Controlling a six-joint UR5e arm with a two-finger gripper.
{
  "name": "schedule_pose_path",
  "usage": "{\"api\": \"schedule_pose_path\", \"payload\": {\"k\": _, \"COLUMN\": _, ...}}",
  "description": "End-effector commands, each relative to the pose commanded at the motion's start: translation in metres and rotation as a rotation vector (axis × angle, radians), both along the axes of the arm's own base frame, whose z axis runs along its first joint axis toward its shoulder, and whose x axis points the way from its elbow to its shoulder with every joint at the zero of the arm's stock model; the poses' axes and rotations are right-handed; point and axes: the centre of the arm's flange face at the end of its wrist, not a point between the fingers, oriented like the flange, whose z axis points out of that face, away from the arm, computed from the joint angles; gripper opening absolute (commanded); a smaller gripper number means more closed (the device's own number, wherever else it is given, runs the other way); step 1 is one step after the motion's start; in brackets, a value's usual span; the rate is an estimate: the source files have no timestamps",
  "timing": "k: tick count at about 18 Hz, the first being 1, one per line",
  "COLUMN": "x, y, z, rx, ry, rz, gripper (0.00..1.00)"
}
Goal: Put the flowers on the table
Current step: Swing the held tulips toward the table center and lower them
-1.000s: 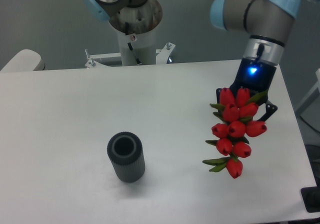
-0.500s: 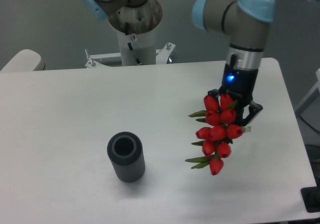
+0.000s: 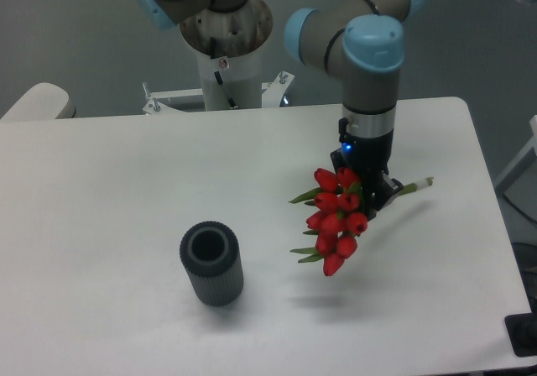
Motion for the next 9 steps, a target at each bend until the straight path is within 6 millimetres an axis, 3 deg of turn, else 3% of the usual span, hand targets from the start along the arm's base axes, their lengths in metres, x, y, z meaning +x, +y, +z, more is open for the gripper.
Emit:
{"api": "schedule_pose_path", "payload": {"k": 4, "x": 0.014, "y": 0.003, "z": -0.021, "rx": -0.093, "ry": 0.003, "rz": 0.004, "gripper": 0.40}}
{"api": "schedule_pose_path", "payload": {"k": 9, "x": 0.017, "y": 0.003, "z": -0.046, "rx": -0.123, "ry": -0.038, "rz": 0.014, "gripper": 0.40}}
